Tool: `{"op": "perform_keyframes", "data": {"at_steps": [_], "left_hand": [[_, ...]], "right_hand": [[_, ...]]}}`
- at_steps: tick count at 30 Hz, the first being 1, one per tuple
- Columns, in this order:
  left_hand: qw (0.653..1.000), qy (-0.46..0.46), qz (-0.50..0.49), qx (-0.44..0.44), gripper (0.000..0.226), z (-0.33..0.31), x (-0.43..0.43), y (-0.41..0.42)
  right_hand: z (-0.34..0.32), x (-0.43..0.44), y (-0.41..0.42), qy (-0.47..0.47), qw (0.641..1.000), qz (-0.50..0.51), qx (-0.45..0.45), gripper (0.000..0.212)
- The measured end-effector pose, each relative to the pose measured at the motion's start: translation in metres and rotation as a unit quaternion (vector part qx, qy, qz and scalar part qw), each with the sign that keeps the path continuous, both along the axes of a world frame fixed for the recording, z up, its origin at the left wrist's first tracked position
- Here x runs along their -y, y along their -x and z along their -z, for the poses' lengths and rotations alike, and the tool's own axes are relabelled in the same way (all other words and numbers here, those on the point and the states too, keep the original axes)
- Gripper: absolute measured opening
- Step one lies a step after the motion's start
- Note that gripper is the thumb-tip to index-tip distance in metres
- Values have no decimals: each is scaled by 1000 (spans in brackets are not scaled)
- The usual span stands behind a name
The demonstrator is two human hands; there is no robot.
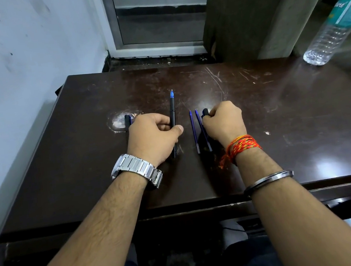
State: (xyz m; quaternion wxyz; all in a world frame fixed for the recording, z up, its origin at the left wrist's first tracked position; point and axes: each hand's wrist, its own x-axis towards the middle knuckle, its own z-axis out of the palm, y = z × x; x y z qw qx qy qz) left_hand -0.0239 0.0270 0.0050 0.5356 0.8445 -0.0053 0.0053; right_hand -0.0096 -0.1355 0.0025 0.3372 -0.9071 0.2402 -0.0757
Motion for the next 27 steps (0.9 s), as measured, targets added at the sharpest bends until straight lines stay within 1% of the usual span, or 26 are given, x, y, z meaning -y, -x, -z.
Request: {"op": "perform_keyframes", "data": {"at_steps": [4, 6, 7, 8, 9, 11, 12, 13, 14, 15, 18, 20, 23, 27], "left_hand": [[1000, -7, 9, -3, 16, 1, 0, -1], [1000, -9, 22, -4, 15, 1, 0, -1], [999, -10, 35, -6, 15, 1, 1, -1], [999, -11, 52, -10, 15, 1, 1, -1], [997, -15, 71, -15, 13, 1, 1, -1], [994, -25, 104, -21, 13, 0, 3, 0], [993, -28, 115, -22, 14, -1, 3, 1], [992, -29, 123, -21, 15, -1, 4, 2], [991, -30, 131, -19, 15, -1, 5, 2], [990, -30, 136, -18, 15, -2, 5, 3], [989, -34, 143, -16, 9, -4, 4, 4], [988, -35, 147, -15, 4, -4, 3, 4], [988, -32, 149, -14, 4, -6, 2, 5], [990, -10, 139, -28, 3, -6, 3, 5]], "right_hand": [[-4, 3, -1, -28, 1000, 5, 8, 15], [-7, 0, -2, -84, 996, 2, 37, 16], [-9, -2, -3, -140, 988, 5, 62, 14], [-11, -6, -3, -214, 973, 12, 90, 13], [-13, -9, -3, -297, 948, 17, 116, 12], [-20, -16, -2, -453, 877, 6, 159, 14], [-24, -17, -1, -509, 843, -4, 172, 17], [-27, -19, 0, -547, 818, -15, 178, 18], [-29, -20, 1, -567, 804, -25, 179, 18], [-30, -20, 2, -570, 802, -34, 176, 18], [-30, -22, 4, -552, 816, -45, 164, 17], [-30, -23, 4, -556, 815, -52, 157, 16], [-30, -23, 4, -563, 811, -58, 151, 15], [-29, -24, 5, -559, 814, -64, 146, 15]]}}
